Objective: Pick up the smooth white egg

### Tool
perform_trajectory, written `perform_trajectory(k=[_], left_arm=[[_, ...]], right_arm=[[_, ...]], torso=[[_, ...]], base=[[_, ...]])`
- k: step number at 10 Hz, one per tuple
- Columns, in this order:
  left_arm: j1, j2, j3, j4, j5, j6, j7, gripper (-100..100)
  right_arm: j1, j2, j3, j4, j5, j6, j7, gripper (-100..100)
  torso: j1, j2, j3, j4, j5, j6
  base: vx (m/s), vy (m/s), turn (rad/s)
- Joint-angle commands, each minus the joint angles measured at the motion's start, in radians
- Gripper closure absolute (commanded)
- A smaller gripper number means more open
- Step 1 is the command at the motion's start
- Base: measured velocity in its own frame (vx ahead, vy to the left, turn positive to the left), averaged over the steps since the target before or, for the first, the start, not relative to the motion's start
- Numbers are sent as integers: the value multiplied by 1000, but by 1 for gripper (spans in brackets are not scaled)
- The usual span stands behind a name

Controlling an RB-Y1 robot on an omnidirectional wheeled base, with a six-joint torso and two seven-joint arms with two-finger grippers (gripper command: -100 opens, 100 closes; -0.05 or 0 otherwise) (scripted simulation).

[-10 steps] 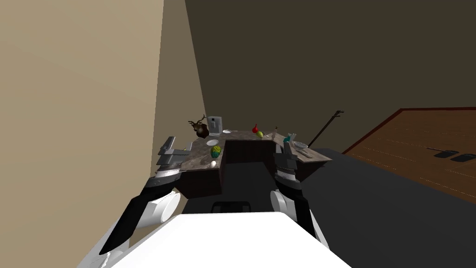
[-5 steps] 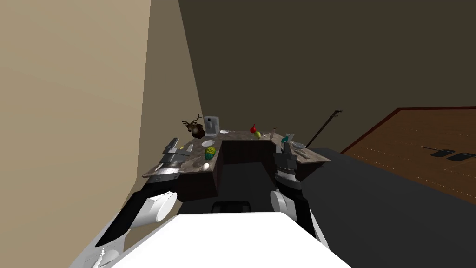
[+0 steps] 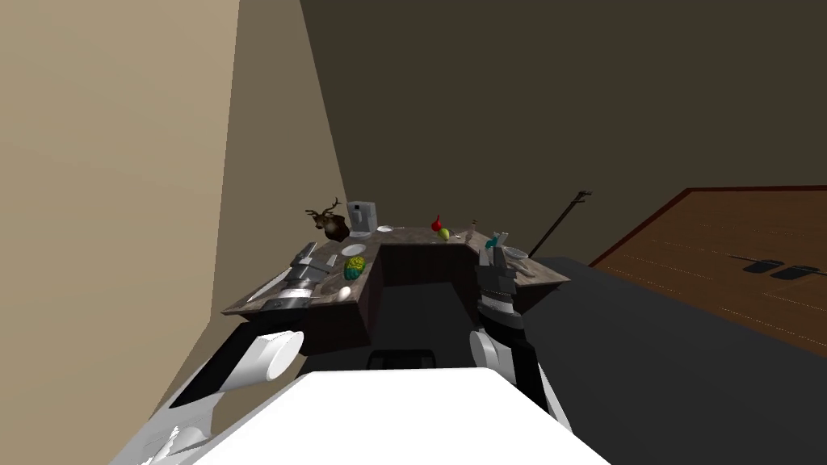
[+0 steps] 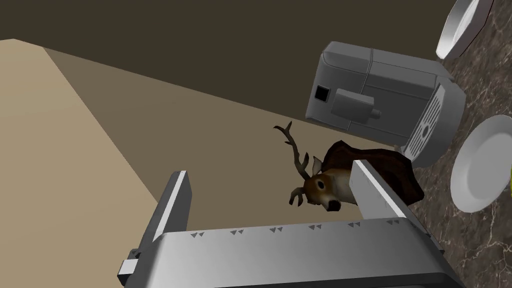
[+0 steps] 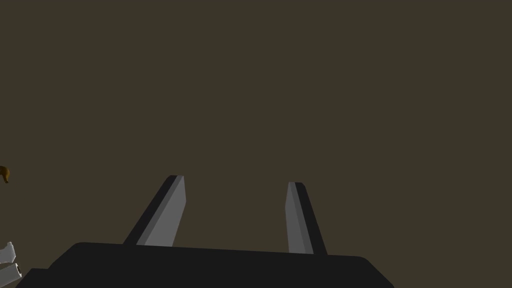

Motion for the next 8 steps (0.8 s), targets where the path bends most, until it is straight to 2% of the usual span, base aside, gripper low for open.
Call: perform_trajectory(k=[1, 2, 3, 4, 6, 7, 8], left_arm=[[-3, 15, 11, 16, 21, 50, 9, -100], [-3, 15, 11, 16, 21, 52, 9, -100], [-9, 30, 22, 29, 39, 87, 18, -100], [-9, 30, 22, 29, 39, 94, 18, -100], [-22, 62, 43, 59, 75, 161, 42, -100], [-22, 62, 43, 59, 75, 182, 42, -100], [-30, 81, 53, 77, 93, 220, 57, -100]], right_arm=[[0, 0, 0, 0, 0, 0, 0, 0], [0, 0, 0, 0, 0, 0, 0, 0], [0, 0, 0, 0, 0, 0, 0, 0], [0, 0, 0, 0, 0, 0, 0, 0], [0, 0, 0, 0, 0, 0, 0, 0], [0, 0, 0, 0, 0, 0, 0, 0], [0, 0, 0, 0, 0, 0, 0, 0]], torso=[[0, 0, 0, 0, 0, 0], [3, 2, 1, 0, 1, 0], [5, 2, 1, 1, 1, 0], [5, 2, 1, 1, 1, 0], [5, 1, 1, 0, 1, 0], [2, 0, 0, 0, 1, 0], [3, 1, 1, 0, 1, 0]], base=[[24, -92, -11], [20, -58, -8], [28, -70, -20], [32, -65, 1], [50, -102, -11], [37, -104, 3], [39, -94, -5]])
